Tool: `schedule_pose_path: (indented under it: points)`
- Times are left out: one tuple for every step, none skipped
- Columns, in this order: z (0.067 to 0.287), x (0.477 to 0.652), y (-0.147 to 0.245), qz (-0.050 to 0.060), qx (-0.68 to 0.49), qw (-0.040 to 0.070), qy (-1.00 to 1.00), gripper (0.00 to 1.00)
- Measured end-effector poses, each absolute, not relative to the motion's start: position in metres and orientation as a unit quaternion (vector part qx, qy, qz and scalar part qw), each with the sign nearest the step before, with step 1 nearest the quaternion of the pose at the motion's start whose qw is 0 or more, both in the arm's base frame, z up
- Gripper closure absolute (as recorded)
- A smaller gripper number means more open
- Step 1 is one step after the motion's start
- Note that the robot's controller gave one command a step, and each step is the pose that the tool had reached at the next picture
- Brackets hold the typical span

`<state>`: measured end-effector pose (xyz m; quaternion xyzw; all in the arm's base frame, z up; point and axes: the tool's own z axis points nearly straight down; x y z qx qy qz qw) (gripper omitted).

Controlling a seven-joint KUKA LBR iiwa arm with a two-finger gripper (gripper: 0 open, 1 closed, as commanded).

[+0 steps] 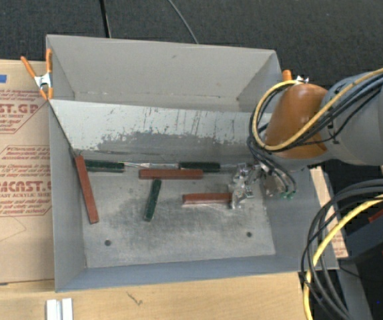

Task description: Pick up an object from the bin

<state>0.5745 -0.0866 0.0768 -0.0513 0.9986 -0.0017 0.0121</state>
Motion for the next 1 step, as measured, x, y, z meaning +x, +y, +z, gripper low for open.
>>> schedule_pose_path:
  points:
    - [0.0768, 0.5744, -0.0866, -0.002, -0.051, 0.012, 0.999, 1.0]
